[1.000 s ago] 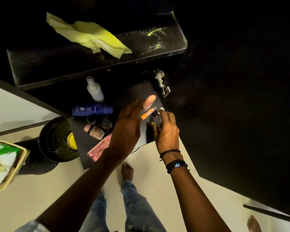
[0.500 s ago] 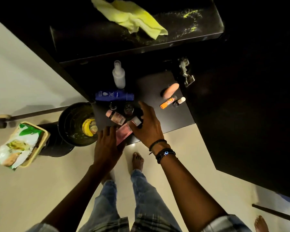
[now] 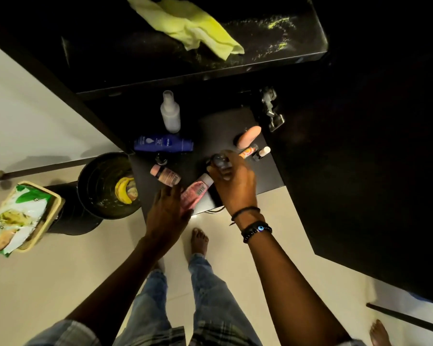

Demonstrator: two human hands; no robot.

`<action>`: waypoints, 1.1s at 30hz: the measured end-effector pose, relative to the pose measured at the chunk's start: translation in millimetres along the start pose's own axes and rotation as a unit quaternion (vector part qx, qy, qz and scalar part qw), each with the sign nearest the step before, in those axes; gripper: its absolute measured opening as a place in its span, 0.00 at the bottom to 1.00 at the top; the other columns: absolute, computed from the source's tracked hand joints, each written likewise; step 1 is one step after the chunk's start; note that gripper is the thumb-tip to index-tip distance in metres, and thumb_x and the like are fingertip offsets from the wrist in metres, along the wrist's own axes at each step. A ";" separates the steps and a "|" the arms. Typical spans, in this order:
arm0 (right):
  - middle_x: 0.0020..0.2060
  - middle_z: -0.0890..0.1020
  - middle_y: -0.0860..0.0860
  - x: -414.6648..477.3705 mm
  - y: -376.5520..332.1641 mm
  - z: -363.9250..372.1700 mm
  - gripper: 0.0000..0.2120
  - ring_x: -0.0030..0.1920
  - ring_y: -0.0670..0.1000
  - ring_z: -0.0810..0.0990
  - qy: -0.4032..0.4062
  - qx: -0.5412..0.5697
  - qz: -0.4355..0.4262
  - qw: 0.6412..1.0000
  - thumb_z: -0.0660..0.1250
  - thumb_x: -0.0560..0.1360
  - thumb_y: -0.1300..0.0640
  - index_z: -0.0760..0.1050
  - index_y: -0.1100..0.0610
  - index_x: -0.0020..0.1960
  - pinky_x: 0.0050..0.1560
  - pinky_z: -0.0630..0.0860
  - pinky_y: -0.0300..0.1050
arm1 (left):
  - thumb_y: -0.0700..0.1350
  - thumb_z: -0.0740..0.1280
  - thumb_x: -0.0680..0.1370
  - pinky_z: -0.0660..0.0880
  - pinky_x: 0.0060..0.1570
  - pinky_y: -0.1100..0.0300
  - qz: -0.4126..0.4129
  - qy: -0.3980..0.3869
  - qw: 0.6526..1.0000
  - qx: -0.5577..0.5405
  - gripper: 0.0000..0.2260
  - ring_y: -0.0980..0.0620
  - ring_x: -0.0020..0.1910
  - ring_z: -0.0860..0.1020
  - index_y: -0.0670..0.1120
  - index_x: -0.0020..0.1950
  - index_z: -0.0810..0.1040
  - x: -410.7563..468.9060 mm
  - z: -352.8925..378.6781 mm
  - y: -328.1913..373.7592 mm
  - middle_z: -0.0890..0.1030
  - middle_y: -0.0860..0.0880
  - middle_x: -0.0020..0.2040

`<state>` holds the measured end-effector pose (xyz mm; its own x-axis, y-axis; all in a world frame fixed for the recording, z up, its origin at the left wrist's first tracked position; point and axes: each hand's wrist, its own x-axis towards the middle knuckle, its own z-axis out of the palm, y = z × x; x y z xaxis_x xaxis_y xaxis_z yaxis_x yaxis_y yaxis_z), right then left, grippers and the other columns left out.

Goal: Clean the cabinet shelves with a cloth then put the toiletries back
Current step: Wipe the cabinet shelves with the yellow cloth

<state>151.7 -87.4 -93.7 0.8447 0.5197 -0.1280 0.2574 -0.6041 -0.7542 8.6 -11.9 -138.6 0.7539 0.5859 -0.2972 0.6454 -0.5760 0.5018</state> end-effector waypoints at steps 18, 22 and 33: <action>0.54 0.82 0.55 18.4 64.7 -60.4 0.20 0.54 0.54 0.82 0.089 -0.058 0.158 0.982 0.71 0.73 0.58 0.72 0.56 0.63 0.58 0.79 0.51 | 0.49 0.69 0.74 0.73 0.54 0.51 -0.140 -0.011 0.986 -0.088 0.27 0.39 0.58 0.76 0.38 0.66 0.63 57.5 45.9 104.5 0.75 0.38 0.62; 0.56 0.81 0.55 23.1 63.7 -62.8 0.21 0.56 0.54 0.80 0.081 -0.058 0.152 0.983 0.71 0.73 0.59 0.72 0.58 0.64 0.61 0.77 0.49 | 0.50 0.67 0.76 0.73 0.54 0.52 -0.162 -0.014 0.982 -0.093 0.26 0.40 0.59 0.76 0.38 0.67 0.64 66.9 47.0 112.7 0.76 0.37 0.62; 0.52 0.80 0.53 -20.3 53.4 -67.6 0.22 0.44 0.50 0.81 0.072 -0.021 0.218 0.973 0.71 0.73 0.56 0.70 0.58 0.64 0.53 0.80 0.46 | 0.51 0.59 0.80 0.74 0.47 0.59 -0.169 -0.006 0.980 -0.101 0.18 0.45 0.56 0.78 0.39 0.63 0.71 75.0 44.9 117.6 0.78 0.40 0.58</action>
<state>180.0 -171.1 -87.9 0.9341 0.1210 -0.3358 -0.1232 -0.7737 -0.6215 146.5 -61.3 -138.3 0.5033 0.7160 -0.4837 0.8220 -0.2241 0.5235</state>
